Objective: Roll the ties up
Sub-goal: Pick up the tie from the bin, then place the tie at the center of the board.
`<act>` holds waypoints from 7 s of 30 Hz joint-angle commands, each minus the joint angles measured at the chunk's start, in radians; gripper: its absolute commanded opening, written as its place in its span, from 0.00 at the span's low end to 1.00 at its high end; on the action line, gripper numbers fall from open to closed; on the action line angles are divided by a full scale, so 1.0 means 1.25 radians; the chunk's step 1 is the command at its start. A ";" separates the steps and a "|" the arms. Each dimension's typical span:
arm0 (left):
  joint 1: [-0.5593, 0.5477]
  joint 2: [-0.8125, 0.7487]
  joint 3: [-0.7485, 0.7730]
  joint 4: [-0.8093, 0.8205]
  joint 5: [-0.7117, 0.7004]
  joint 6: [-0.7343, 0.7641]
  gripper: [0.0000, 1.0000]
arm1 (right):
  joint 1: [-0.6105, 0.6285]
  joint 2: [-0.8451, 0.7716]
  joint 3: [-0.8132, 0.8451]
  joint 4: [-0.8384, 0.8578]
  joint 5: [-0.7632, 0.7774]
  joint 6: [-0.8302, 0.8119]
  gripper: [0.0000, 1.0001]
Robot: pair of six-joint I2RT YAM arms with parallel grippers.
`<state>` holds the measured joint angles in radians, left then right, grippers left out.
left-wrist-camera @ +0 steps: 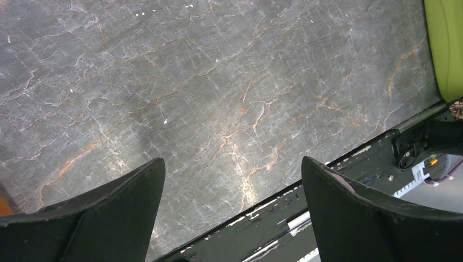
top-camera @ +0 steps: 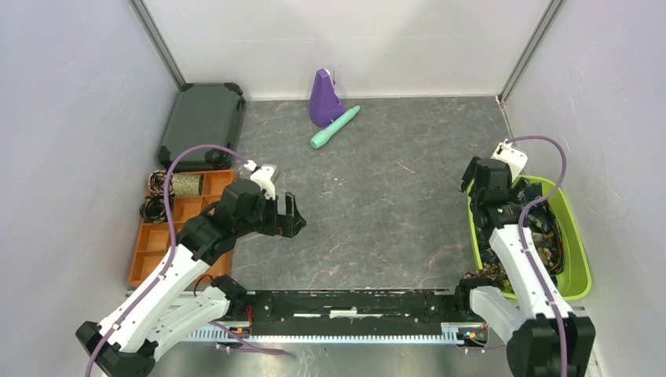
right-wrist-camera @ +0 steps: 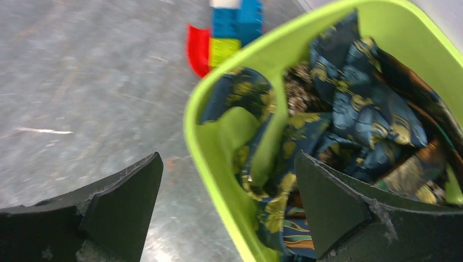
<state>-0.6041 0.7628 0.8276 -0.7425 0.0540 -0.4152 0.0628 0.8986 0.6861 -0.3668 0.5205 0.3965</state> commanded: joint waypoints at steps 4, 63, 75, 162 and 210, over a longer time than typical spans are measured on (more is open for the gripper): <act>-0.031 0.012 0.005 0.008 -0.039 0.024 1.00 | -0.129 0.099 0.009 0.008 0.001 0.031 0.98; -0.060 -0.028 0.009 -0.009 -0.119 0.023 1.00 | -0.287 0.056 0.384 0.063 -0.880 0.075 0.00; -0.060 -0.037 0.007 0.000 -0.095 0.030 1.00 | -0.010 -0.006 0.335 0.030 -0.907 0.144 0.00; -0.141 0.233 -0.299 0.980 0.182 0.220 1.00 | 0.706 0.192 0.611 0.175 -0.373 0.477 0.00; -0.130 0.358 -0.318 1.282 0.265 0.388 0.02 | 0.708 0.156 0.595 0.182 -0.465 0.490 0.00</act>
<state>-0.7692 1.2388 0.3672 0.9119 0.2890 0.0898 0.9466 1.1206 1.4261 -0.1810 -0.0910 1.0313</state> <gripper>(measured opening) 0.152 0.113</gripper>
